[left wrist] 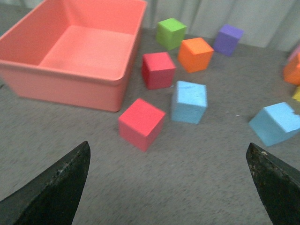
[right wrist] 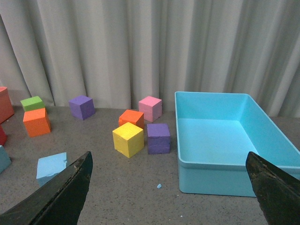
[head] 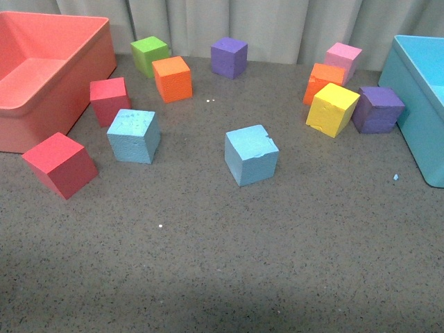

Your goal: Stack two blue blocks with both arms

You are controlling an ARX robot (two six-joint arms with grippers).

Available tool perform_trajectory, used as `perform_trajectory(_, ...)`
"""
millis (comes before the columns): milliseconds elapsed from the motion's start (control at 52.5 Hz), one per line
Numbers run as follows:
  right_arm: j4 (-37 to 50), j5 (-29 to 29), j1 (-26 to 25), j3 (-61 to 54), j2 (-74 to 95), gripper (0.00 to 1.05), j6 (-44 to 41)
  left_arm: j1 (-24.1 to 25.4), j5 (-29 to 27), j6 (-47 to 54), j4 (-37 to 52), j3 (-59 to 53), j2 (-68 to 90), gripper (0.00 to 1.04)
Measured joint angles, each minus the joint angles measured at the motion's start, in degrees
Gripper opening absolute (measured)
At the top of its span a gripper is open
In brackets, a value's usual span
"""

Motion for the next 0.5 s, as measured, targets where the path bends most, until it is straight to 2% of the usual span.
perform_trajectory(57, 0.0, 0.0, 0.0, 0.0, 0.0, 0.95, 0.0, -2.0, 1.8, 0.0, 6.1, 3.5, 10.1, 0.98)
perform_trajectory(133, 0.0, 0.0, 0.0, 0.0, 0.0, 0.95, 0.0, -3.6, 2.2, 0.3, 8.5, 10.9, 24.8, 0.98)
perform_trajectory(305, 0.0, 0.0, 0.0, 0.0, 0.0, 0.95, 0.0, -6.2, 4.1, -0.9, -2.6, 31.3, 52.2, 0.98)
perform_trajectory(495, 0.0, 0.0, 0.0, 0.0, 0.0, 0.95, 0.0, -7.1, 5.2, -0.9, -7.3, 44.0, 64.2, 0.98)
